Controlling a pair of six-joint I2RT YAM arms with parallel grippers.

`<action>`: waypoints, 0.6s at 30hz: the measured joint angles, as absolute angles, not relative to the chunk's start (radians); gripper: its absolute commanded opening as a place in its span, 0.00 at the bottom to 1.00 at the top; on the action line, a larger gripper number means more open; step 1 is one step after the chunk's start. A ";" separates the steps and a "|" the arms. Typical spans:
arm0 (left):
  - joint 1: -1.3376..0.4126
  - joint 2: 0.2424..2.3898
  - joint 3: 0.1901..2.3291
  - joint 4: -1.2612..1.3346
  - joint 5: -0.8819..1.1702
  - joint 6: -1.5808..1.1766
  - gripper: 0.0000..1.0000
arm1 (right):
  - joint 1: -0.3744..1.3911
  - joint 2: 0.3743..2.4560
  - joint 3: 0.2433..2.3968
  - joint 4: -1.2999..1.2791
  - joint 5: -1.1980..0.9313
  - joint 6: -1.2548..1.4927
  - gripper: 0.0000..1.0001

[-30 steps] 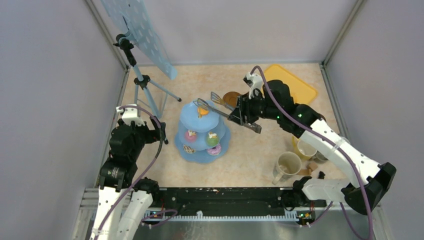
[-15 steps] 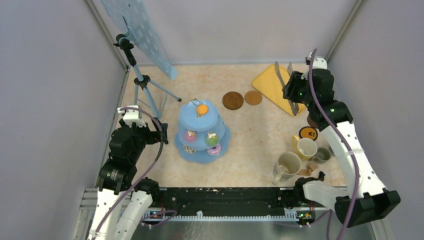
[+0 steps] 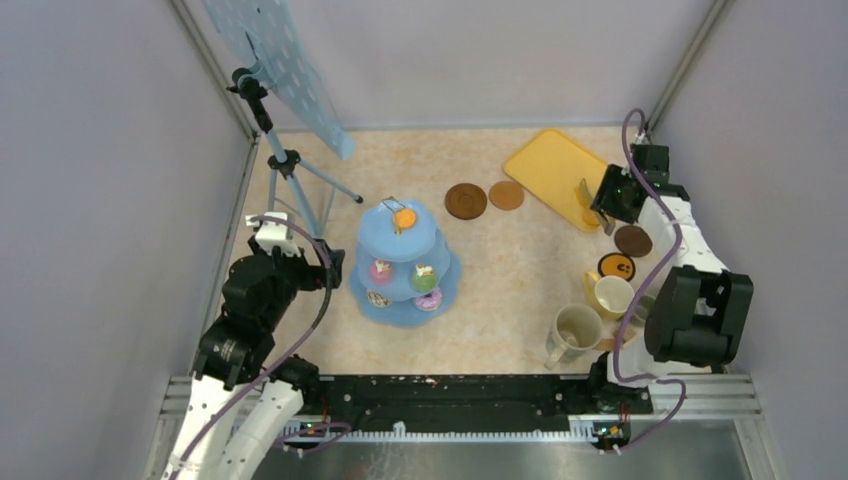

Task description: Serve the afternoon tea

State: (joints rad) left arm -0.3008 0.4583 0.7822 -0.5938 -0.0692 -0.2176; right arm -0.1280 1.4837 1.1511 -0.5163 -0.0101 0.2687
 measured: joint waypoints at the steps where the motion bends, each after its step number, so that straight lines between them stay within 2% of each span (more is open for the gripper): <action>1: -0.308 0.459 0.782 -0.594 -0.070 -0.218 0.99 | -0.136 1.493 1.151 -0.510 -0.021 0.262 0.49; 11: -0.336 0.472 0.782 -0.591 -0.080 -0.218 0.99 | -0.180 1.560 1.145 -0.454 -0.157 0.179 0.49; 18: -0.336 0.476 0.782 -0.590 -0.089 -0.218 0.99 | -0.180 1.607 1.146 -0.458 -0.175 0.147 0.49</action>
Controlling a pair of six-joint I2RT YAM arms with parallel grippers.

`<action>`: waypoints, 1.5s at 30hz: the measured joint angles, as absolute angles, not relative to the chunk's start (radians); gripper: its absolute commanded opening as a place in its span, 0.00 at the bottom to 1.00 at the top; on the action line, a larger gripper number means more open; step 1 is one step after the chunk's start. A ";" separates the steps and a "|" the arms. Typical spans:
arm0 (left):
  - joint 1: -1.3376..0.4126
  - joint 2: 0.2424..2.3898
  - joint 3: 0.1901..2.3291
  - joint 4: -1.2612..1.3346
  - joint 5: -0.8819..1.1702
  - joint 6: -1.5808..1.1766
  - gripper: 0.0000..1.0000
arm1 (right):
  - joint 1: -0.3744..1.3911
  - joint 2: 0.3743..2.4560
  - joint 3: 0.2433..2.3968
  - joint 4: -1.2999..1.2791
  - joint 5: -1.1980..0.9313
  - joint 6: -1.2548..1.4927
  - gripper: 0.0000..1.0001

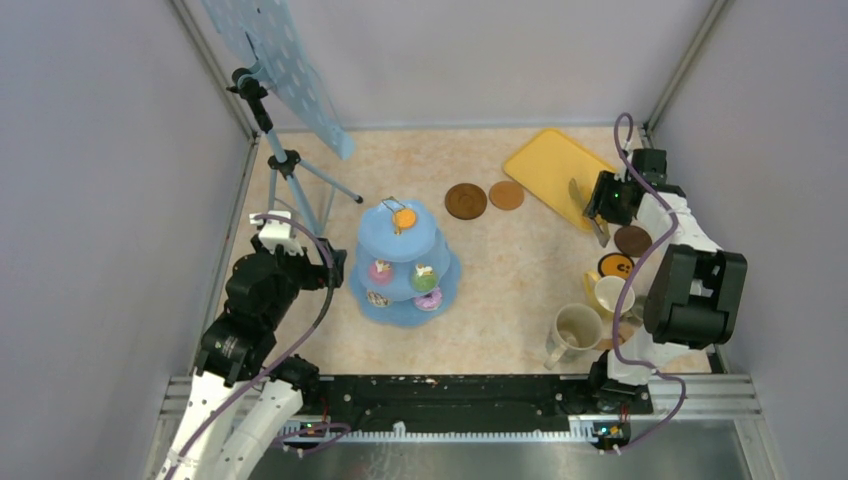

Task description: Serve the afternoon tea

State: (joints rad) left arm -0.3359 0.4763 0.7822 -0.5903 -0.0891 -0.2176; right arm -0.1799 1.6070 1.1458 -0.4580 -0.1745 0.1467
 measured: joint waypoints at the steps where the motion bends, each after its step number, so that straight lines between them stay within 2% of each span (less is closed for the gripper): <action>1: -0.336 0.476 0.782 -0.591 -0.091 -0.218 0.99 | -0.180 1.607 1.147 -0.459 -0.174 0.141 0.49; 7: -0.336 0.480 0.782 -0.591 -0.091 -0.218 0.99 | -0.180 1.615 1.158 -0.485 -0.168 0.128 0.49; 13: -0.336 0.482 0.782 -0.591 -0.094 -0.218 0.99 | -0.180 1.648 1.196 -0.505 -0.166 0.114 0.45; 21: -0.336 0.482 0.782 -0.591 -0.099 -0.218 0.99 | -0.180 1.664 1.201 -0.548 -0.155 0.105 0.37; 25: -0.336 0.482 0.782 -0.591 -0.099 -0.218 0.99 | -0.180 1.664 1.201 -0.547 -0.157 0.114 0.27; 29: -0.335 0.482 0.782 -0.591 -0.105 -0.219 0.99 | -0.180 1.651 1.199 -0.533 -0.163 0.146 0.24; 36: -0.303 0.482 0.782 -0.592 -0.113 -0.226 0.99 | -0.190 1.543 1.179 -0.475 -0.191 0.221 0.21; 41: -0.265 0.483 0.782 -0.592 -0.113 -0.234 0.99 | -0.198 1.430 1.138 -0.443 -0.299 0.273 0.19; 45: -0.226 0.494 0.782 -0.597 -0.112 -0.234 0.99 | -0.133 1.309 1.098 -0.458 -0.353 0.299 0.19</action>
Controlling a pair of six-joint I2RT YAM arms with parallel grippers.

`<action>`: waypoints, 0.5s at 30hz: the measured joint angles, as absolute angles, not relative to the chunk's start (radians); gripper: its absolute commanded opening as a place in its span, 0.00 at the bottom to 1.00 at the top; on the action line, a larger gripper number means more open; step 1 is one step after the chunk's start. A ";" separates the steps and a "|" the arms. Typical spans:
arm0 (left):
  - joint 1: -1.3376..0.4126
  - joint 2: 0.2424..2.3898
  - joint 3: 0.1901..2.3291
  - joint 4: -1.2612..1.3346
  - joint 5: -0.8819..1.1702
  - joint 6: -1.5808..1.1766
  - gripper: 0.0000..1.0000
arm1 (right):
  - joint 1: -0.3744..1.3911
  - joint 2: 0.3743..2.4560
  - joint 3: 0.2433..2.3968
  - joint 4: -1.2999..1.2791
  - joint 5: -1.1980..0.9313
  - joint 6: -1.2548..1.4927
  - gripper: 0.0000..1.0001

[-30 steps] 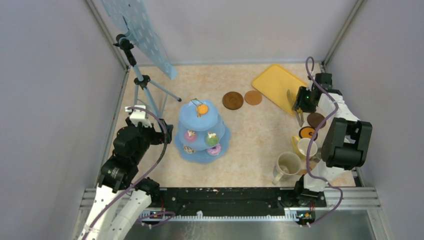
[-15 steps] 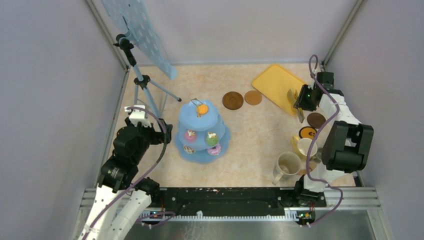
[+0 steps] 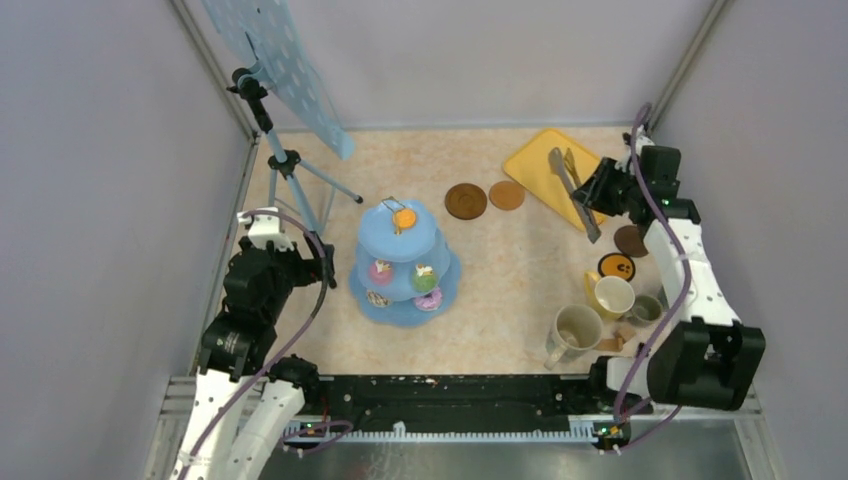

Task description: Serve the afternoon tea

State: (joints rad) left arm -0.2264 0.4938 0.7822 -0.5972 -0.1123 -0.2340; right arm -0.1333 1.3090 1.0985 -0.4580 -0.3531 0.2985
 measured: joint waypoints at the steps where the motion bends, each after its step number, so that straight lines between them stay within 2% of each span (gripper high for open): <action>1: -0.219 0.497 0.782 -0.599 -0.112 -0.234 0.99 | -0.094 1.277 1.098 -0.466 -0.364 0.299 0.19; 9: -0.154 0.509 0.783 -0.607 -0.097 -0.234 0.99 | 0.400 1.014 1.098 -0.525 -0.389 0.283 0.19; 15: -0.128 0.527 0.783 -0.609 -0.083 -0.234 0.99 | 0.723 0.893 1.110 -0.538 -0.344 0.273 0.19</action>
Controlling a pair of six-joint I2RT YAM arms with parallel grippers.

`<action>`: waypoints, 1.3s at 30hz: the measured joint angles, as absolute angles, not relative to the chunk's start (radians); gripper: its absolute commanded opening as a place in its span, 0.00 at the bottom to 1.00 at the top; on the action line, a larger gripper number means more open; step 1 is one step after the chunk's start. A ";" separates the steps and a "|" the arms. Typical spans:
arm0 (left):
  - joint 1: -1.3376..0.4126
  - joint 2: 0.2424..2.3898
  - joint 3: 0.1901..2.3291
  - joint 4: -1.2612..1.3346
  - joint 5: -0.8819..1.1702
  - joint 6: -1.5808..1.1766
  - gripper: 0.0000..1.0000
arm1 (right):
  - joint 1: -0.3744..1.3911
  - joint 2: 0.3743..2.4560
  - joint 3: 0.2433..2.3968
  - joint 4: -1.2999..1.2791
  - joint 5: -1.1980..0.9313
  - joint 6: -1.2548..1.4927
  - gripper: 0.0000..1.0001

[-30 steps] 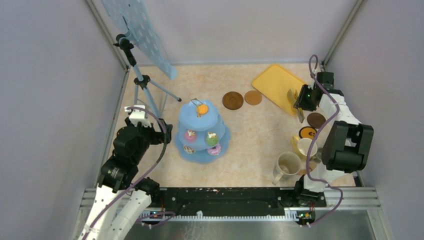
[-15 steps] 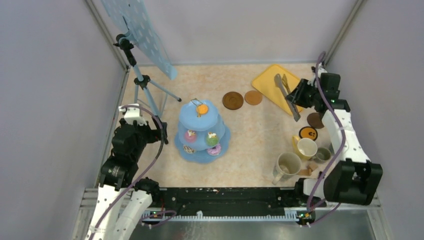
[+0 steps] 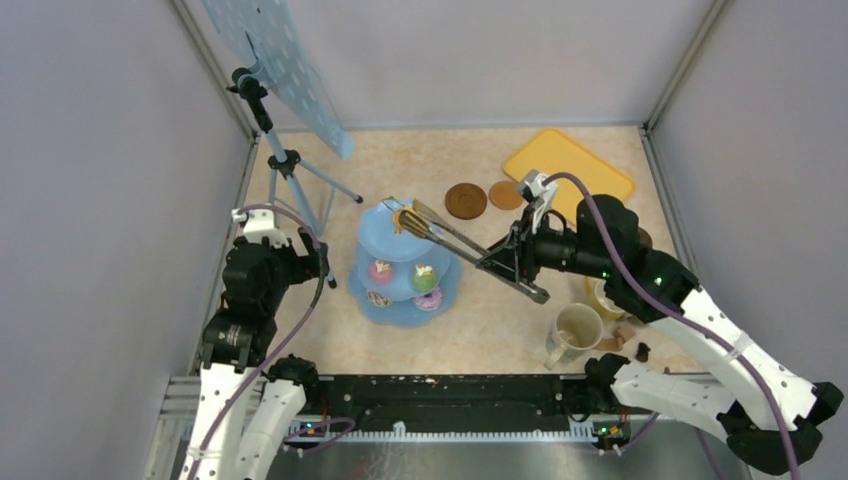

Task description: Serve the afternoon tea

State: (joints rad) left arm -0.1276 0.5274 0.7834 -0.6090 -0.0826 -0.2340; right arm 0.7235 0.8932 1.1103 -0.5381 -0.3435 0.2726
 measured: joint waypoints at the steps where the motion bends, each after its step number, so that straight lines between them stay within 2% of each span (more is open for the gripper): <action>1: -0.125 0.531 0.783 -0.609 -0.078 -0.234 0.99 | 0.764 0.886 1.119 -0.539 -0.339 0.270 0.19; 7: -0.111 0.535 0.784 -0.610 -0.067 -0.234 0.99 | 0.929 0.927 1.175 -0.516 -0.303 0.245 0.20; 11: -0.107 0.535 0.784 -0.610 -0.066 -0.234 0.99 | 0.991 1.033 1.201 -0.510 -0.251 0.203 0.20; 17: -0.105 0.535 0.784 -0.610 -0.064 -0.234 0.99 | 1.000 1.135 1.201 -0.522 -0.141 0.144 0.21; 27: -0.105 0.535 0.784 -0.610 -0.049 -0.233 0.99 | 1.002 1.187 1.201 -0.532 -0.093 0.107 0.36; 39: -0.105 0.533 0.784 -0.610 -0.041 -0.233 0.99 | 1.002 1.187 1.239 -0.522 -0.099 0.105 0.40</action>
